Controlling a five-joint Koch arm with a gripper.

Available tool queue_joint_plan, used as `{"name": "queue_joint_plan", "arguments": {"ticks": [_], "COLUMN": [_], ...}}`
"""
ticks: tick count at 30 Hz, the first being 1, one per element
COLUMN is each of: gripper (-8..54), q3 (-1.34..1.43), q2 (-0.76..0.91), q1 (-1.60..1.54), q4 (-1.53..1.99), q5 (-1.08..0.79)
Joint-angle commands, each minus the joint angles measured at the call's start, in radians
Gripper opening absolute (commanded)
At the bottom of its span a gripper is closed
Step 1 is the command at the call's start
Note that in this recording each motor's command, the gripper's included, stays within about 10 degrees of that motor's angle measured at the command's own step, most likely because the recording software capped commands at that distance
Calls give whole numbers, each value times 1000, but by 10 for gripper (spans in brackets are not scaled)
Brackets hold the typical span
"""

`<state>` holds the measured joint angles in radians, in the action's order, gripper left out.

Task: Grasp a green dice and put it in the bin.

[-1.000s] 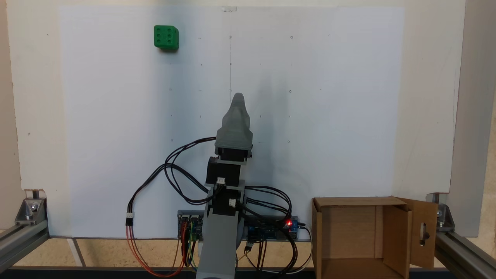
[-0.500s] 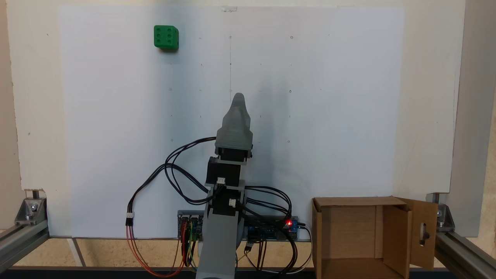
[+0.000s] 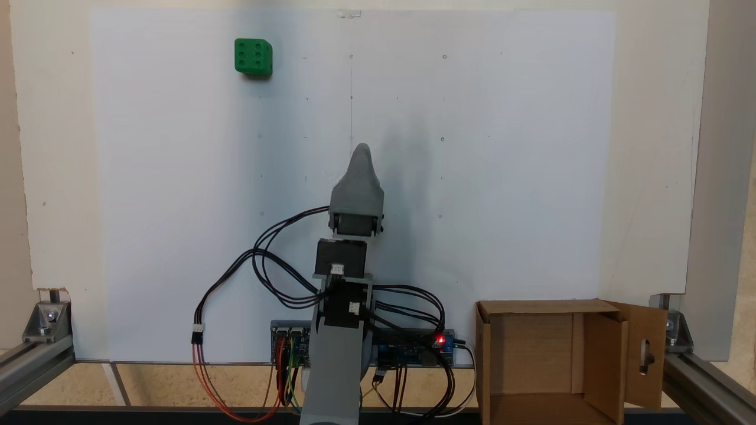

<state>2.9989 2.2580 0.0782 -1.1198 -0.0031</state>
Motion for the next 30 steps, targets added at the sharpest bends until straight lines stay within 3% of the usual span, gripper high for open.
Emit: {"name": "queue_joint_plan", "arguments": {"ticks": [1, 12, 26, 30], "gripper": [445, 425, 427, 434], "q3": [-147, -575, -1109, -1312], "q2": [106, 67, -181, -321], "q1": [0, -14, -80, -175], "q4": [156, 899, 1813, 2048], "q5": [-52, -17, 173, 262]}}
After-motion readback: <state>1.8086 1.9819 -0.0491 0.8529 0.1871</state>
